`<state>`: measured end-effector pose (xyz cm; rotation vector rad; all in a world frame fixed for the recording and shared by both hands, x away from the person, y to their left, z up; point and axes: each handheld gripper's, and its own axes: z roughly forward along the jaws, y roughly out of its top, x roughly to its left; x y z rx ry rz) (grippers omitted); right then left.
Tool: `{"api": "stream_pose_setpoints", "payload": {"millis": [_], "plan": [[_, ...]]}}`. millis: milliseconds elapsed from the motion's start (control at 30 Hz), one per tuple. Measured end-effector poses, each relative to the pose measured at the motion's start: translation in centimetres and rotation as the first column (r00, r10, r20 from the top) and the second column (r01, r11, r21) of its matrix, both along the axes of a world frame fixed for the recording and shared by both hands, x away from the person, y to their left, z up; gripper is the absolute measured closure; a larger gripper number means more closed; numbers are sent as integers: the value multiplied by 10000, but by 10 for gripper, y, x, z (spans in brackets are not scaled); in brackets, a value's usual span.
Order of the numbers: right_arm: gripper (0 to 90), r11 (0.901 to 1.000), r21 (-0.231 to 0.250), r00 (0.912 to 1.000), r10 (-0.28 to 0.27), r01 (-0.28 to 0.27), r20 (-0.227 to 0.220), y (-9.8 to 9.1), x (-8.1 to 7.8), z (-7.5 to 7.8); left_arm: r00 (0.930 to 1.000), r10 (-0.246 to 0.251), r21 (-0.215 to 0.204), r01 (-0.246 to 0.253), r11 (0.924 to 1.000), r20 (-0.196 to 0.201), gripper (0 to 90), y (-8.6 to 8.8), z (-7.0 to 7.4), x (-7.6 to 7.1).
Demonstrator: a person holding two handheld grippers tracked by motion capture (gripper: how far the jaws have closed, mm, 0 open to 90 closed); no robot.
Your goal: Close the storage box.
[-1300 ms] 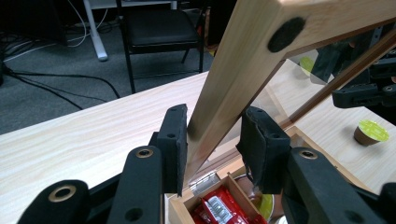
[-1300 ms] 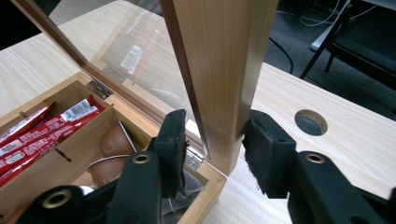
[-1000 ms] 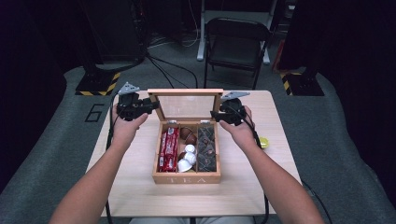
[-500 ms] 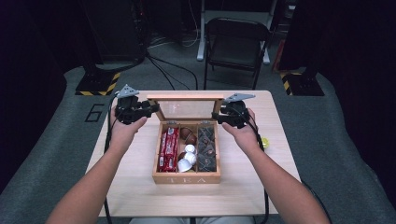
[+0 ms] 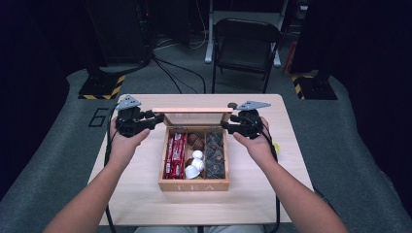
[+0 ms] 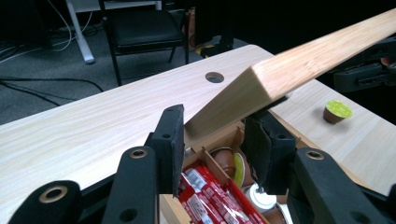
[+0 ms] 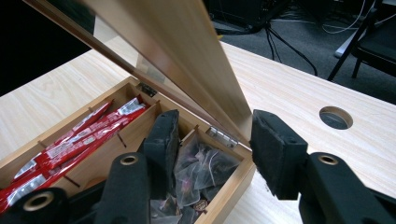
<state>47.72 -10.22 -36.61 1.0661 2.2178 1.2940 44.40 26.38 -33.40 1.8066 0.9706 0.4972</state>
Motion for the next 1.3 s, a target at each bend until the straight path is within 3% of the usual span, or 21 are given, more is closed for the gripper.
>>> {"api": "stream_pose_setpoints", "payload": {"millis": [233,700,1000,1300], "plan": [[507,9997,-75,9995,236,-235,213,-4,-14,-1,9999,-124,6,124,9999,-61,574,1,-8,-14],[493,9981,390,9987,476,-483,171,-8,-41,-7,9988,-422,-176,418,9990,-232,564,6,-25,-35],[493,9960,707,9983,536,-550,219,-12,-61,-17,9980,-566,1,566,9984,-281,562,6,-43,-52],[493,9959,562,9971,685,-703,342,-16,-75,-21,9975,-625,135,630,9979,-343,560,6,-53,-60]]}}
